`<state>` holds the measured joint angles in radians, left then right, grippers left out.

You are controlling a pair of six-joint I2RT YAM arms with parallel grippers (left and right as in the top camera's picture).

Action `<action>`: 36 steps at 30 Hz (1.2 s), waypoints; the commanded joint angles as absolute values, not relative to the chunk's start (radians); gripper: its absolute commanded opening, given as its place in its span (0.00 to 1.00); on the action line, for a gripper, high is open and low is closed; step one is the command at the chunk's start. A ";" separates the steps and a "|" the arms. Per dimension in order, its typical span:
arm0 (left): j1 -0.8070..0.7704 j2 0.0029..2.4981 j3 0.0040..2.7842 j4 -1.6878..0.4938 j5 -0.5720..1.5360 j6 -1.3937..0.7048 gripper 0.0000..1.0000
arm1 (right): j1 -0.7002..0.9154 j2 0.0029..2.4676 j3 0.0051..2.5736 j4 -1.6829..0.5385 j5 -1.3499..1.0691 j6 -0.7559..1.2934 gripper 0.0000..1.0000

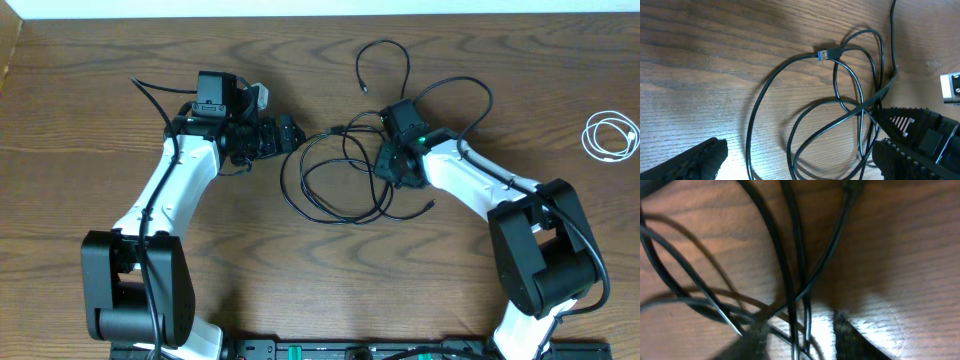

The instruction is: Untangle cables

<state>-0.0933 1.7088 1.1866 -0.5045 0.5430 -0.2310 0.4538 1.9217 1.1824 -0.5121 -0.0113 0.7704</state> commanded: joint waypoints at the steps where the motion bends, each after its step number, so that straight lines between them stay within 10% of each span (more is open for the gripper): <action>1: -0.091 1.695 1.184 -0.507 0.526 -0.214 0.98 | 0.457 1.916 1.174 -0.509 0.009 0.769 0.19; 10: -0.091 1.695 1.184 -0.506 0.526 -0.214 0.98 | 0.456 1.915 1.176 -0.508 0.007 0.769 0.01; 36: -0.091 1.695 1.184 -0.506 0.526 -0.214 0.98 | 0.449 1.419 1.178 -0.603 -0.089 0.550 0.01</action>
<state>-0.0933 1.7088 1.1866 -0.5045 0.5426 -0.2310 0.4549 1.4830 1.1805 -0.5980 -0.0830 0.5861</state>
